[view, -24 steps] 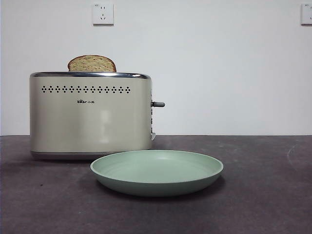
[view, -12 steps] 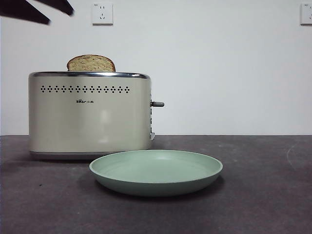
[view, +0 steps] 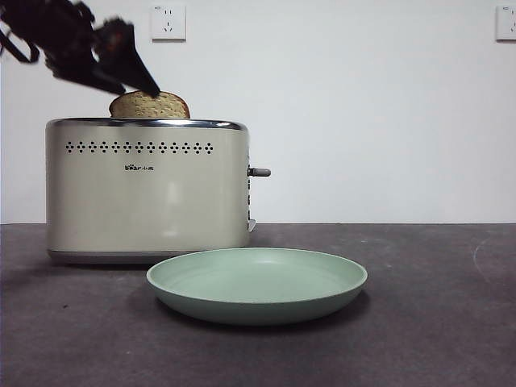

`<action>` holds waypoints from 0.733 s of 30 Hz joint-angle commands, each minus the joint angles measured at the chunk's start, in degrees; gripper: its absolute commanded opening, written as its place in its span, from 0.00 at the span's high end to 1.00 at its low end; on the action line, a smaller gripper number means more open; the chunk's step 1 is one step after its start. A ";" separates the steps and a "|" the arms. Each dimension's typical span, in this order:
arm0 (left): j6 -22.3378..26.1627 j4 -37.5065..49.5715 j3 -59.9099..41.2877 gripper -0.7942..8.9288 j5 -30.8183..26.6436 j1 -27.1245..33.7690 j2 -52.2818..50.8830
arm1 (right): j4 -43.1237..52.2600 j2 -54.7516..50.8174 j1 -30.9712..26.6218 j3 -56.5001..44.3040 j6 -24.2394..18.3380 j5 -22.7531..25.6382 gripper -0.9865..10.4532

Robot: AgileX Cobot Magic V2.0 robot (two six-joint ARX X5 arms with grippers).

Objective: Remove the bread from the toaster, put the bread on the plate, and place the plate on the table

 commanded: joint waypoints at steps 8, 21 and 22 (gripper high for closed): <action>1.29 1.20 -0.04 0.53 -1.70 -1.22 2.95 | 0.15 -0.02 0.13 0.02 -0.44 0.13 0.34; -1.40 1.53 0.94 0.93 -1.66 -1.18 2.69 | -0.72 -0.02 0.13 0.02 -0.44 0.13 0.34; -1.77 1.49 1.36 0.93 -1.66 -1.18 2.60 | -0.98 -0.02 0.13 0.02 -0.44 0.13 0.34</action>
